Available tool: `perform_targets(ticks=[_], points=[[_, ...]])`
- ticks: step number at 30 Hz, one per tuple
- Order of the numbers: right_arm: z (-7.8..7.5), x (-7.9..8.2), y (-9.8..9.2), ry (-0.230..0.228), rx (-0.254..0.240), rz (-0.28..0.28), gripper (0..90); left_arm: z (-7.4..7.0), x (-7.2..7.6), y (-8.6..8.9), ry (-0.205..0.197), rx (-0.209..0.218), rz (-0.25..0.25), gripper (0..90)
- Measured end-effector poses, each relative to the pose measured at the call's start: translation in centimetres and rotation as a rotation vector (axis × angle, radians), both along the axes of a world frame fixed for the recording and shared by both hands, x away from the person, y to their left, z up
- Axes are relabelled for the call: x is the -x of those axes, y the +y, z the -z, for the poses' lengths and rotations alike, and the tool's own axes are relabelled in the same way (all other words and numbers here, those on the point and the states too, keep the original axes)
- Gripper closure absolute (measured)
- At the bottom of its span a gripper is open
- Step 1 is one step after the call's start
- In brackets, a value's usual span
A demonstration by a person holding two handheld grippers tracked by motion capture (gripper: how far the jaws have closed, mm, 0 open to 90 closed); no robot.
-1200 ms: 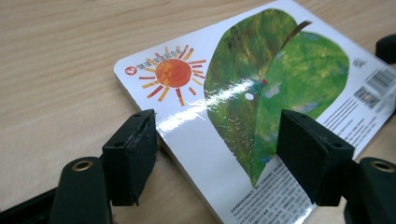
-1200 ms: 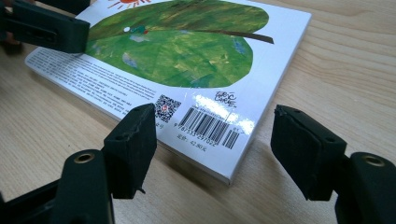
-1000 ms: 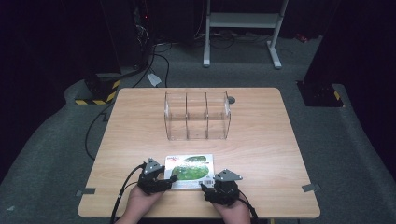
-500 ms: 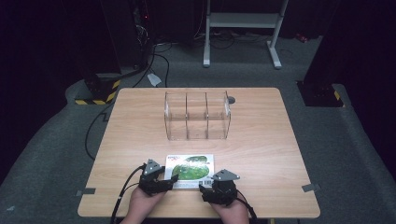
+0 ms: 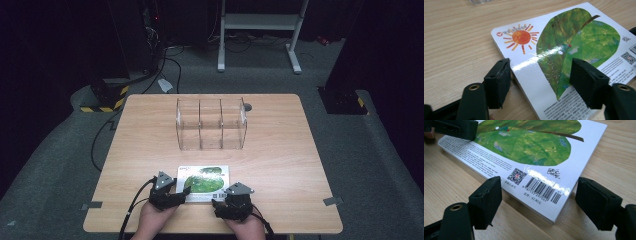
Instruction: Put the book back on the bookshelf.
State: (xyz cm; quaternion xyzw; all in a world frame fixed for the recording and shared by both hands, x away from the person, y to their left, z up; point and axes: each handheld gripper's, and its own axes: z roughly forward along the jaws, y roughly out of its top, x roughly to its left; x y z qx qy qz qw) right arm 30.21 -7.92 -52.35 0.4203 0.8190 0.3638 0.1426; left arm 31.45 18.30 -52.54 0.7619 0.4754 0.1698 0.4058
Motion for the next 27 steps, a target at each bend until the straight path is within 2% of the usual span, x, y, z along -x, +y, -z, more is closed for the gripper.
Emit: perform_targets(ticks=[3, 5, 7, 11, 22, 25, 27], points=[[0.0, 0.1, 0.1, 0.01, -0.003, 0.014, 20.9, -0.1, 0.1, -0.1, -0.003, -0.006, -0.016, 36.0], [0.0, 0.1, 0.1, 0.0, 0.009, 0.004, 20.7, -0.1, 0.1, -0.1, -0.015, -0.019, -0.017, 37.7], [0.0, 0.1, 0.1, 0.0, 0.009, 0.004, 20.7, -0.3, 0.2, 0.0, -0.018, -0.011, -0.027, 39.2], [0.0, 0.2, 0.2, 0.002, 0.009, 0.011, 20.4, -0.6, 0.5, 0.1, -0.039, 0.034, -0.044, 40.8], [0.1, 0.1, 0.4, -0.001, 0.014, -0.008, 14.0, -1.9, 1.1, 0.7, -0.123, 0.131, -0.038, 44.1], [0.1, 0.3, 0.5, -0.007, 0.012, -0.006, 14.6, -2.3, 1.4, 0.8, -0.149, 0.146, -0.03, 45.1], [0.1, 0.4, 0.6, -0.023, 0.035, -0.009, 14.1, -2.6, 1.6, 0.8, -0.165, 0.149, -0.023, 46.1]])
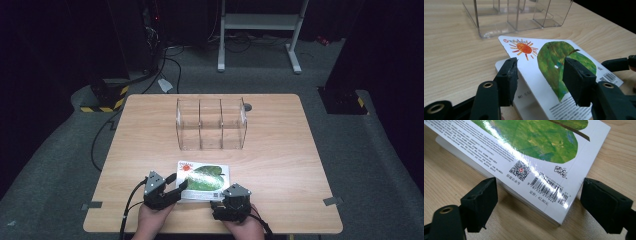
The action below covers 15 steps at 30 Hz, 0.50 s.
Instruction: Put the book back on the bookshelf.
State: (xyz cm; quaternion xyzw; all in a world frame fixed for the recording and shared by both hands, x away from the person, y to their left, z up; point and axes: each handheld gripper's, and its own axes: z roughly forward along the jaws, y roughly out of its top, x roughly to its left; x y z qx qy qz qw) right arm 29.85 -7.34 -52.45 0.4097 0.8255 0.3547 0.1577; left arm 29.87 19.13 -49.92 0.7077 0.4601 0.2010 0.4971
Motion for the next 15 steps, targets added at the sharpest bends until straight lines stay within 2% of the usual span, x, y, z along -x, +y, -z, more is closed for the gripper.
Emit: perform_targets(ticks=[3, 6, 9, 12, 15], points=[[0.0, 0.1, 0.0, -0.004, 0.007, 0.006, 15.7, 0.0, 0.0, 0.0, -0.005, -0.002, 0.001, 46.6], [0.0, 0.1, -0.3, -0.008, -0.02, 0.021, 20.3, 0.2, -0.1, 0.1, 0.005, -0.006, 0.004, 46.5], [-0.1, 0.2, -0.3, -0.01, -0.023, 0.027, 21.7, 0.4, -0.2, 0.2, 0.02, -0.008, 0.01, 45.9], [-0.1, 0.2, -0.3, -0.024, -0.024, 0.025, 25.5, 0.8, -0.6, 0.4, 0.056, -0.003, -0.003, 41.1], [0.0, 0.2, -0.3, -0.013, -0.031, 0.035, 26.9, 1.1, -1.0, 0.6, 0.096, 0.011, 0.002, 37.4]])
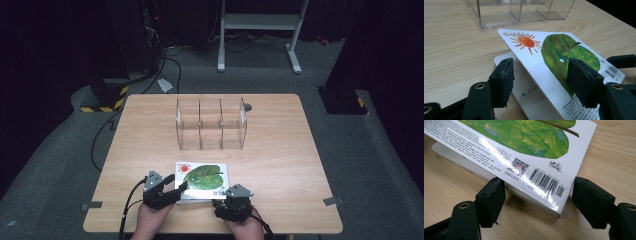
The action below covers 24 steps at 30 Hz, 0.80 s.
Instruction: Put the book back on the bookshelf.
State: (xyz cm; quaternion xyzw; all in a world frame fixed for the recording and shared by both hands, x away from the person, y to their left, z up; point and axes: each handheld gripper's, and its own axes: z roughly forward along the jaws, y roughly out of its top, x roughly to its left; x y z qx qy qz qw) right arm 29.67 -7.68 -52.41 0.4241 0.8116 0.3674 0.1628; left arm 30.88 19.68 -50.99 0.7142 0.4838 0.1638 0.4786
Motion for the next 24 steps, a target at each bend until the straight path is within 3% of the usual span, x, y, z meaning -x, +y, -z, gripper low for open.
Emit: perform_targets(ticks=[5, 8, 14, 21, 24], points=[[-0.01, 0.05, 0.04, 0.002, 0.001, 0.004, 27.0, 0.41, -0.56, -0.41, 0.057, 0.045, 0.038, 36.8], [-0.01, 0.07, 0.06, 0.001, 0.003, 0.003, 27.0, 0.52, -0.64, -0.88, 0.073, 0.048, 0.07, 35.4], [-0.03, 0.07, -0.03, 0.004, 0.011, -0.005, 27.9, 0.54, -0.73, -0.64, 0.054, 0.028, 0.106, 37.6], [-0.13, 0.52, -0.35, -0.007, 0.017, -0.024, 30.4, 0.5, -0.65, -0.39, 0.054, 0.011, 0.109, 45.0], [-0.36, 0.78, -0.75, -0.016, -0.02, -0.033, 32.6, 0.51, -0.64, -0.27, 0.055, 0.005, 0.115, 47.6]])
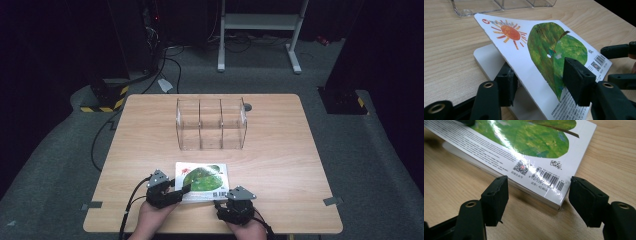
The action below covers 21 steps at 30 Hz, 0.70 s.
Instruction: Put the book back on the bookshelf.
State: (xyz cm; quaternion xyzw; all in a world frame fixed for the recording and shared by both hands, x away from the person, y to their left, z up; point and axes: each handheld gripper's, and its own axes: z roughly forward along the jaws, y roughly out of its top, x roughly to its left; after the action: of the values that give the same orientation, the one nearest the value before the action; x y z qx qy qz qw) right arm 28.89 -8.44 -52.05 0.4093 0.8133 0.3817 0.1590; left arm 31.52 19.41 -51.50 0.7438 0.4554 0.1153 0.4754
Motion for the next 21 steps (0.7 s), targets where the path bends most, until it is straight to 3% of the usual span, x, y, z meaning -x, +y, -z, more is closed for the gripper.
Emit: perform_targets(ticks=[2, 6, 16, 21], points=[[-0.2, 0.2, -0.2, -0.015, -0.024, -0.003, 32.4, 0.0, 0.0, 0.1, -0.01, 0.001, 0.005, 49.9], [-0.5, 0.1, -0.2, -0.05, -0.01, -0.006, 32.8, 0.0, 0.0, 0.2, -0.022, -0.016, 0.017, 52.5], [-1.6, -0.7, -0.8, -0.062, -0.052, 0.024, 39.0, -0.2, 0.4, 0.2, -0.099, -0.044, 0.051, 57.0], [-2.6, -1.9, -0.7, -0.067, -0.035, 0.025, 38.6, -0.4, 0.6, 0.1, -0.126, -0.062, 0.064, 58.3]])
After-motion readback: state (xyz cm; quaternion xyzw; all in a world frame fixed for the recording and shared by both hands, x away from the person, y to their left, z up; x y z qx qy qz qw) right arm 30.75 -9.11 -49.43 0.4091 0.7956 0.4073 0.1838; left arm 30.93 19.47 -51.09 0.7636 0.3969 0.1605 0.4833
